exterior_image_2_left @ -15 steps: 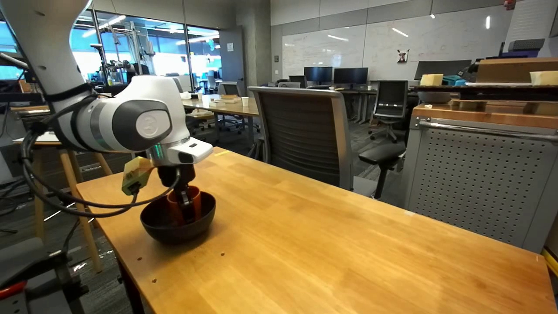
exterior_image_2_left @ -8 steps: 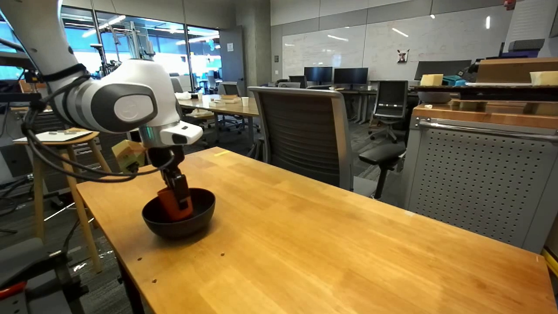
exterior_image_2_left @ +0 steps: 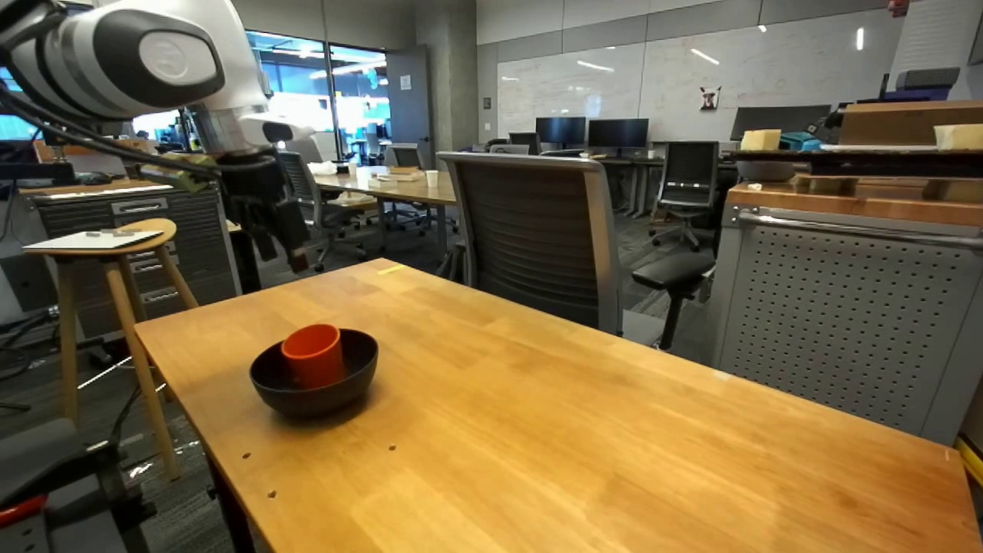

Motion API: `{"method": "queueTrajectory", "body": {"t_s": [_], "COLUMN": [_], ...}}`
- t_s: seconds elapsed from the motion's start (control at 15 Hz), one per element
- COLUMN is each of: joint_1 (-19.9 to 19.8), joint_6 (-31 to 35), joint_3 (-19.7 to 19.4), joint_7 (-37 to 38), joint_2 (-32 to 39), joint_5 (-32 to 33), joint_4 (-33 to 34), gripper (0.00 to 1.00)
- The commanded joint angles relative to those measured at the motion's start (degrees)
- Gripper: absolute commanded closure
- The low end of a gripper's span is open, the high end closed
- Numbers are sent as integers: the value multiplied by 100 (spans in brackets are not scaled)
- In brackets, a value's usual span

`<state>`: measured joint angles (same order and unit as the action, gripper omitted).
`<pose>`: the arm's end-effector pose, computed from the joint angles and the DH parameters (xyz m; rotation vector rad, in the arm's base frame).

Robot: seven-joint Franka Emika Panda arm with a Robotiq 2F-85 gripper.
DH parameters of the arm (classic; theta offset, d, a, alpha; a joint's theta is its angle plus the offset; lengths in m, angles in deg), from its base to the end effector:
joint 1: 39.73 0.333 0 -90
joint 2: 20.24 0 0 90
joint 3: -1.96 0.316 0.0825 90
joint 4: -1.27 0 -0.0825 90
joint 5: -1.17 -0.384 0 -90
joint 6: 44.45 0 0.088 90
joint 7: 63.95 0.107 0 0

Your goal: Put the orange cup in the black bowl

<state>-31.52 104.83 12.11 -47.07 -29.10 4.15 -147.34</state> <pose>0.4256 0.1412 0.3261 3.1227 0.1070 0.2709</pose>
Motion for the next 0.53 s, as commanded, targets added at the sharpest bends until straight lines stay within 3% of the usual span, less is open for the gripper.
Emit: {"method": "queueTrajectory", "body": {"t_s": [0.0,0.33,0.4,0.47], "joint_1": [364,1011,753,823], "joint_6": [-996,-2895,-2278,-2593], "joint_3": [-52,-469,-194,-249], "joint_7": [-969,-2604,-2058,-2249], "joint_2": [-1159,-2126,-1792,-1967], "joint_5": [-666,-1700,-1421,-1531], "joint_4": [54,597,431,510], "gripper": [0,0,0,0]}}
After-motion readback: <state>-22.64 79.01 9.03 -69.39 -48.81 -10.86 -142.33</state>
